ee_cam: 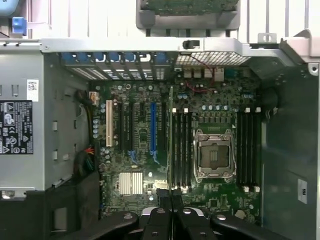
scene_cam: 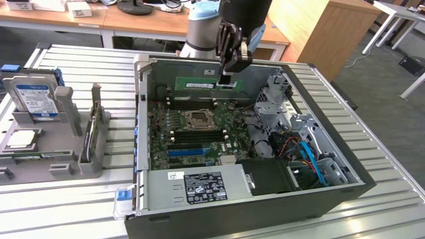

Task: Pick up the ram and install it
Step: 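Pick up the ram and move it above insertion slot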

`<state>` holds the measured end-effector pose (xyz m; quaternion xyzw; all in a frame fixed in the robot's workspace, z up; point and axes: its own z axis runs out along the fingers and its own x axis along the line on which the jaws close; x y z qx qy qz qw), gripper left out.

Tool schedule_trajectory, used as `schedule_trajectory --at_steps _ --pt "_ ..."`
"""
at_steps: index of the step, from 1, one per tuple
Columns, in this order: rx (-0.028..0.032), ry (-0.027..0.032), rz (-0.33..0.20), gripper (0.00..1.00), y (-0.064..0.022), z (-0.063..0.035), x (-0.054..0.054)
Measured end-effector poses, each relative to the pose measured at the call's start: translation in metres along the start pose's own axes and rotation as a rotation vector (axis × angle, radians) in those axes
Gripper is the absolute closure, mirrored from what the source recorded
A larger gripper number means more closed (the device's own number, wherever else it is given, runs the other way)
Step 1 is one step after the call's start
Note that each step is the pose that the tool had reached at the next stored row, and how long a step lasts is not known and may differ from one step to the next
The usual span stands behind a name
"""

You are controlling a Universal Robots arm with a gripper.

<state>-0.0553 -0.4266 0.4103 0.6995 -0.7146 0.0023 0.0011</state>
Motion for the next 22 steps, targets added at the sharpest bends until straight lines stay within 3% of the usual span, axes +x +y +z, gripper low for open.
schedule_trajectory --at_steps 7,11,16,22 --pt "0.0001 0.0001 0.0 0.88 -0.0004 0.0004 -0.015" --pt "0.0001 0.0001 0.0 0.88 -0.0024 0.0004 -0.015" --pt "0.0 0.0001 0.0 0.88 -0.015 0.0004 -0.015" --pt "0.0002 -0.0003 0.0 0.88 -0.0159 0.0013 -0.016"
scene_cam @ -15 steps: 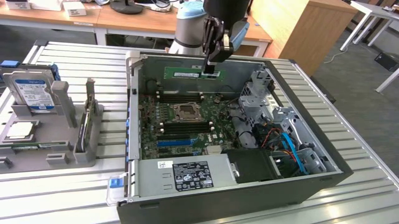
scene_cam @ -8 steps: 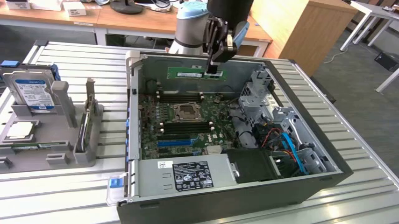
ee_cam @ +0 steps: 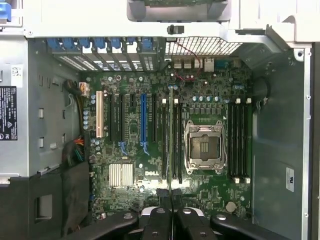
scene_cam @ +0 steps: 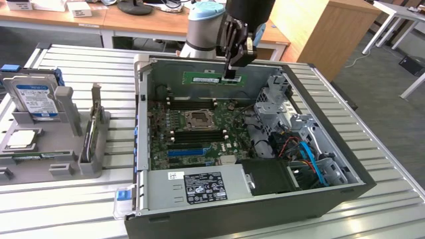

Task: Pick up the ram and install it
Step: 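Pick up the ram and move it above insertion slot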

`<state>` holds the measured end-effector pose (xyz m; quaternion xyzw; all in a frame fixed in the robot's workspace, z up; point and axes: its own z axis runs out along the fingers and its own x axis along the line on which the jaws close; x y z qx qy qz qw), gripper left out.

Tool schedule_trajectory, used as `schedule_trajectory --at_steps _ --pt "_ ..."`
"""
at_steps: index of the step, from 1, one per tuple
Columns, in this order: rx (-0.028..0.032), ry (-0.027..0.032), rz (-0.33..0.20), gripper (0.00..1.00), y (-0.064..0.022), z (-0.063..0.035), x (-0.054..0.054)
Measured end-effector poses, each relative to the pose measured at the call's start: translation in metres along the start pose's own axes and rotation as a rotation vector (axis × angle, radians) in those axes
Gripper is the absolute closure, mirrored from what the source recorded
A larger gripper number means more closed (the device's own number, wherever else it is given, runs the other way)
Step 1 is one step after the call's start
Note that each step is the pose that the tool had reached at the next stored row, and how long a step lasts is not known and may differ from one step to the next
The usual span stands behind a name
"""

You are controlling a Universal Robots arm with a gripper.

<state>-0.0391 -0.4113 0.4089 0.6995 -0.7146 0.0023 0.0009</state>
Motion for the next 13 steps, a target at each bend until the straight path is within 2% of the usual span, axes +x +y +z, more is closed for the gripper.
schedule_trajectory --at_steps 13 --pt "0.0021 0.0003 0.0 0.88 0.0001 0.0228 0.0"
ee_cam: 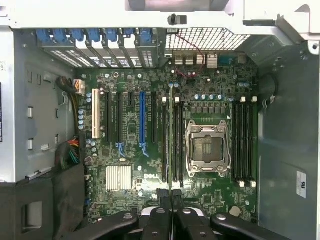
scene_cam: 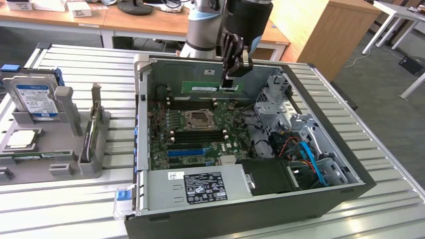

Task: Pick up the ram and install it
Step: 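Pick up the ram and move it above insertion slot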

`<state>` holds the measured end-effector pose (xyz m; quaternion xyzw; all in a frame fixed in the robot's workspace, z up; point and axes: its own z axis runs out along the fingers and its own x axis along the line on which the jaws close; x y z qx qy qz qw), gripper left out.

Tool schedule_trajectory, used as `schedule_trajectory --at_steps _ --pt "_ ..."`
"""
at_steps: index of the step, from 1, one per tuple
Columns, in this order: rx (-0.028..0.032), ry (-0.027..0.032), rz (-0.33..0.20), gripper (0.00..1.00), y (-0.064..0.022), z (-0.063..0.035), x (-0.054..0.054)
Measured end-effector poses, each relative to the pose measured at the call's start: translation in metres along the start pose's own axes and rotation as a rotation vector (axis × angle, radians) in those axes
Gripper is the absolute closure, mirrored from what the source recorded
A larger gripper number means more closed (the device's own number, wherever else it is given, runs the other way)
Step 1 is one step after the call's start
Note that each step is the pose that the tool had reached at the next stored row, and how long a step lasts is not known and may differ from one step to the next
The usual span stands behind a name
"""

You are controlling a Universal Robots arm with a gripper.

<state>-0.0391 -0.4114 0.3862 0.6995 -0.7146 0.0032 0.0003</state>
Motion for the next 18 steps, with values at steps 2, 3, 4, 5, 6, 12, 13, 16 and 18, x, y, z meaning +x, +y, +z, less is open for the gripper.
schedule_trajectory --at_steps 2,3,4,5,6,12,13,16,18 --pt "0.0002 -0.0001 0.0 0.88 0.0 0.0037 0.0" --pt "0.0003 0.0 0.0 0.88 0.0 0.0054 0.0" --pt "0.0005 0.0 0.0 0.88 0.0 0.0074 0.0" --pt "0.0005 0.0 0.0 0.88 0.0001 0.0091 0.0" --pt "0.0007 0.0001 0.0 0.88 0.0001 0.0109 0.0" --pt "0.003 0.0 0.0 0.88 0.0001 0.0218 0.0" --pt "0.0035 0.0 0.0 0.88 0.0001 0.0233 0.0" --pt "0.0036 0.0002 0.0 0.88 0.0001 0.0235 0.0" --pt "0.0037 0.0 0.0 0.88 0.0002 0.0237 0.0"
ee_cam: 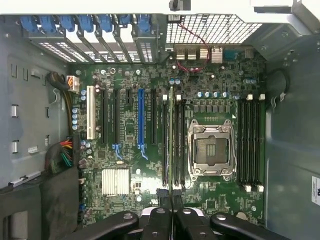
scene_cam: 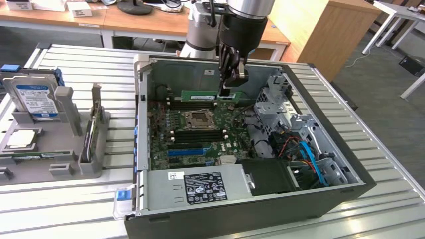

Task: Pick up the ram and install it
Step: 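Pick up the ram and move it above insertion slot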

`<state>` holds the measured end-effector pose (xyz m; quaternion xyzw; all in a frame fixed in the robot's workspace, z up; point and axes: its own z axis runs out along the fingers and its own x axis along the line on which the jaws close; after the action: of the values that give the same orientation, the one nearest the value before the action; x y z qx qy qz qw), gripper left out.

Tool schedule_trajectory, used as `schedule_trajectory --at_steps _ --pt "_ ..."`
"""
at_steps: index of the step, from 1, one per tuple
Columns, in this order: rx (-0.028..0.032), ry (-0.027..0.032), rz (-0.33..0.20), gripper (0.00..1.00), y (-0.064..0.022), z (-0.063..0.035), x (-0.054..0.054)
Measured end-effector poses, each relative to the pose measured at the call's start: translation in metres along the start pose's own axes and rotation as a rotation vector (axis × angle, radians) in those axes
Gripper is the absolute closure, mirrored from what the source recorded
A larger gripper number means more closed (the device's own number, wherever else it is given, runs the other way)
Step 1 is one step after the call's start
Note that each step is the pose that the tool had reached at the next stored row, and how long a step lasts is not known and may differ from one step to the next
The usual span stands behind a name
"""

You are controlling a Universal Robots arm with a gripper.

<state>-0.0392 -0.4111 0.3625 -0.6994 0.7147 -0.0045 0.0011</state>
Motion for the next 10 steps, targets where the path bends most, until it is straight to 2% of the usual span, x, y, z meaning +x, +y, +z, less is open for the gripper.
schedule_trajectory --at_steps 6,10 --pt "-0.0001 0.0 0.0 0.88 0.0 0.0009 -0.0063" --pt "-0.0001 -0.0001 0.0 0.88 0.0001 0.0022 -0.0064"
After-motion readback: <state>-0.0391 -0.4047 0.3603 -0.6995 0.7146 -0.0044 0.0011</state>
